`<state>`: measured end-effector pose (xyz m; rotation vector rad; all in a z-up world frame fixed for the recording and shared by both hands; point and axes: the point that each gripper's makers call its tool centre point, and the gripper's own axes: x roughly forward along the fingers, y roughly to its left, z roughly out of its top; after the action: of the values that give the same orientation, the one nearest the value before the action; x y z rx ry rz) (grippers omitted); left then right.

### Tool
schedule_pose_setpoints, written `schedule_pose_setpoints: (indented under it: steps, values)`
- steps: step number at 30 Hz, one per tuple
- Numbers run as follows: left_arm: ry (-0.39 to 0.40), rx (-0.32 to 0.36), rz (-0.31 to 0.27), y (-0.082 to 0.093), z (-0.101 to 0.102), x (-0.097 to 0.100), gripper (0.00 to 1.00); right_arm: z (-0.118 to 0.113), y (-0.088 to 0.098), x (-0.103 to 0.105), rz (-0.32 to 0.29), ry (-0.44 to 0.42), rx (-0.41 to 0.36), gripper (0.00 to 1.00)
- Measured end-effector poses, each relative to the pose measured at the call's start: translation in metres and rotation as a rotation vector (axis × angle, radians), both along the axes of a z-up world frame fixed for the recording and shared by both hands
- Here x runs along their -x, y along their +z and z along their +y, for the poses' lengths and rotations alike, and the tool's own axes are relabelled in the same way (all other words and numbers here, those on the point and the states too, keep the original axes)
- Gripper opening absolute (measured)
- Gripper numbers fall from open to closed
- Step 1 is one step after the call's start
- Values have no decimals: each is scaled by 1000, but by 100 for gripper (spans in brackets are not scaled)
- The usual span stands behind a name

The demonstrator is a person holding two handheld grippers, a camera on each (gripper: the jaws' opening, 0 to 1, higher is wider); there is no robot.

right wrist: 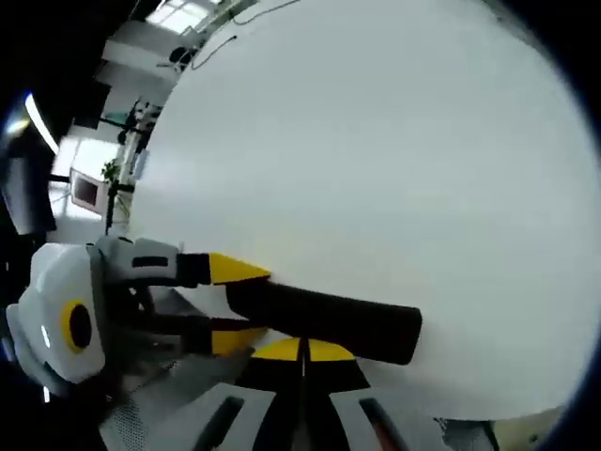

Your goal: Press the specified remote control buttons in sequence, fully releasing each button before pressing the next.

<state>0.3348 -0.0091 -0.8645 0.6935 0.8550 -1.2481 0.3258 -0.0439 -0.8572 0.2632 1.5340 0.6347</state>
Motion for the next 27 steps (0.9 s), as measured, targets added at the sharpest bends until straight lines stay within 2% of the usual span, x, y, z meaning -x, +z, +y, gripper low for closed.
schedule_pose_setpoints:
  steps: [3, 9, 14, 25, 27]
  values:
    - [-1, 0, 0, 0, 0, 0, 25, 2, 1, -1, -25, 19, 7, 0]
    - [1, -1, -2, 0, 0, 0, 25, 10, 8, -8, -66, 5, -43, 0]
    - [3, 2, -1, 0, -1, 0, 25, 14, 9, -10, -95, 19, -50, 0]
    - [4, 9, 1, 0, -1, 0, 25, 18, 6, -12, -87, 9, -71, 0]
    - [4, 10, 1, 0, -1, 0, 25, 19, 3, -10, -92, 25, -56, 0]
